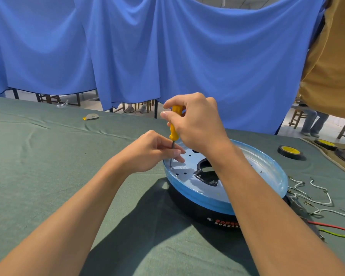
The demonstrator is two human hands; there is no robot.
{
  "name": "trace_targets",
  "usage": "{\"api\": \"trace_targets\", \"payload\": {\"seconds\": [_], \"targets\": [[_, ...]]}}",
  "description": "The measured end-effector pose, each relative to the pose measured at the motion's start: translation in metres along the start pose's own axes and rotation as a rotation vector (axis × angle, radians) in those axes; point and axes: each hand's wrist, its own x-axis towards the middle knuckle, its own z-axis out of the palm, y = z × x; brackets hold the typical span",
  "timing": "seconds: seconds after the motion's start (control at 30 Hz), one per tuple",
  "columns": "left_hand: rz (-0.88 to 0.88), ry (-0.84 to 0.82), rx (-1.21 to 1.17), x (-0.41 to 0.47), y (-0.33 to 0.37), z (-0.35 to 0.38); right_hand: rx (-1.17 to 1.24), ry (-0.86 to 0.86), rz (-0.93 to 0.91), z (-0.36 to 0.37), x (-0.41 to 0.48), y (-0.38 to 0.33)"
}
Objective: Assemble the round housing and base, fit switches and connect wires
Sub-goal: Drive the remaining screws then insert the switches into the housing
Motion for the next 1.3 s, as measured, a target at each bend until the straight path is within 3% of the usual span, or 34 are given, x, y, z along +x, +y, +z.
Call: {"api": "trace_targets", "payload": {"seconds": [0.13, 0.33, 0.63, 0.77, 0.93, 1.3], "targets": [[0.011, -0.036, -0.001, -0.001, 0.002, 0.0, -0.095, 0.062, -0.005, 0.002, -0.002, -0.003], [-0.006, -0.056, -0.022, -0.001, 0.003, 0.0, 0.014, -0.193, -0.008, -0.011, 0.001, -0.001], [0.058, 0.175, -0.032, -0.003, 0.0, -0.002, -0.041, 0.005, 0.019, 0.0, 0.0, 0.004], [0.06, 0.138, 0.069, 0.0, 0.003, -0.003, -0.101, -0.002, 0.005, -0.002, 0.001, 0.004], [0.038, 0.072, 0.067, 0.0, 0.004, -0.007, 0.026, -0.111, -0.011, -0.014, 0.004, 0.003], [0.016, 0.102, -0.018, -0.001, 0.0, 0.0, -0.067, 0.029, -0.035, -0.004, 0.003, 0.007]]}}
